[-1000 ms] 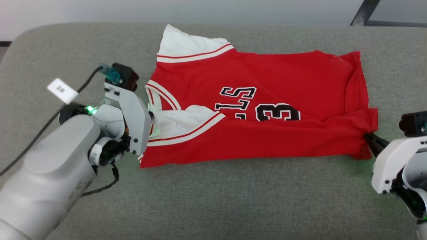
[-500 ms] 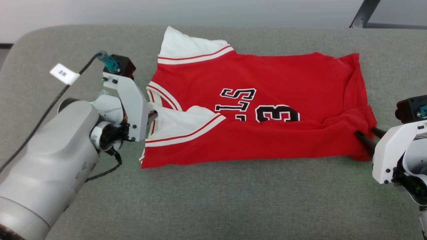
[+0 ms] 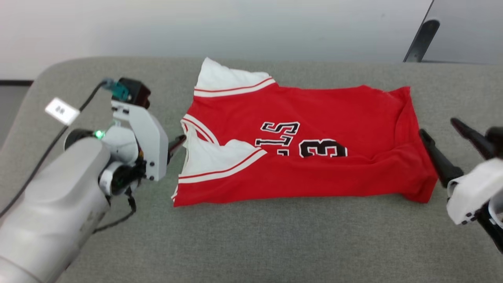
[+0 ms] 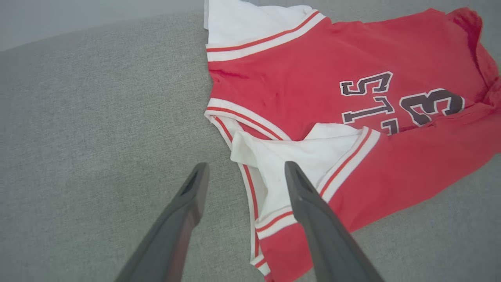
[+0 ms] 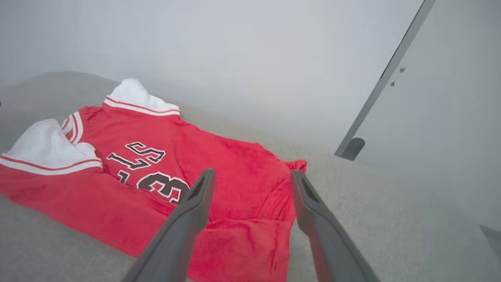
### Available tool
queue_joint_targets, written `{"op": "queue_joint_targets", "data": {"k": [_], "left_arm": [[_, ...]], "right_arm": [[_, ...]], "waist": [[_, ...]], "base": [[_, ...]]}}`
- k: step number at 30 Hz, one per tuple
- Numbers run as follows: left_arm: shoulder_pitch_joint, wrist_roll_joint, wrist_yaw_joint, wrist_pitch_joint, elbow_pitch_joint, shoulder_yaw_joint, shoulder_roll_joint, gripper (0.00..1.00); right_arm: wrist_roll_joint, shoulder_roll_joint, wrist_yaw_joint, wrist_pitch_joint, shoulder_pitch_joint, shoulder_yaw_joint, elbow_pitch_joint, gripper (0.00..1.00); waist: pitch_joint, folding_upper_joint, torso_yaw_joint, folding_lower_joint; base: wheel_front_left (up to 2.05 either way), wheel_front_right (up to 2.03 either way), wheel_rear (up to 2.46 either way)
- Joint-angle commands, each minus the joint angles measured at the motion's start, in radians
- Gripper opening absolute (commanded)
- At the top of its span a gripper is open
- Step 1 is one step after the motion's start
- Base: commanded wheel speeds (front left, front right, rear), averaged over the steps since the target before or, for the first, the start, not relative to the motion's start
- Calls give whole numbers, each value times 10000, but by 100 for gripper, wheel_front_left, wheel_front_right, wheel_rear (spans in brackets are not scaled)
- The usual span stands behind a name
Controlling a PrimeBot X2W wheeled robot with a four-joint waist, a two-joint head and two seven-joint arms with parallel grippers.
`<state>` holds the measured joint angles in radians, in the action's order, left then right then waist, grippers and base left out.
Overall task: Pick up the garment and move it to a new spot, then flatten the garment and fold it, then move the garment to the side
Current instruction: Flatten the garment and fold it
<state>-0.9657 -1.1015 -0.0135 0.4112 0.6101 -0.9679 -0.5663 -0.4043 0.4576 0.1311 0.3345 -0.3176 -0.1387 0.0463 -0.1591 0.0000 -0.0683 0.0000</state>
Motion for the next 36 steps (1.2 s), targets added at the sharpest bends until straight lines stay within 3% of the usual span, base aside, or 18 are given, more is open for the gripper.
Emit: {"op": "queue_joint_targets", "data": {"k": [1,8,13,28,32,36], "left_arm": [[178,-56,109,-88,-121,37,-54,100],[1121,-317,794,-275,-1466,200,-573,100],[1634,-679,1253,75,-2047,252,-902,100],[1171,-1853,2354,3414,-1040,22,-1117,100],[1107,-2057,2672,4019,-582,-15,-1033,100],[1169,-2068,2702,4297,-243,-164,-919,100]], "right_arm": [[184,-7,-12,-384,153,85,86,100],[1652,-471,-10,-3864,1066,678,800,100],[2492,-1285,-9,-5147,1708,1231,1434,100],[2569,-2293,-9,-4965,1834,2029,3028,100],[2456,-2400,-9,-4938,1766,2150,3129,100],[2362,-2467,-9,-4967,1698,2239,3178,100]], "waist": [[245,0,49,0],[621,0,235,0],[596,0,535,0],[-456,0,1769,0],[-715,0,1948,0],[-925,0,2018,0]], "base": [[0,0,0],[0,0,0],[0,0,0],[0,0,0],[0,0,0],[0,0,0]]}}
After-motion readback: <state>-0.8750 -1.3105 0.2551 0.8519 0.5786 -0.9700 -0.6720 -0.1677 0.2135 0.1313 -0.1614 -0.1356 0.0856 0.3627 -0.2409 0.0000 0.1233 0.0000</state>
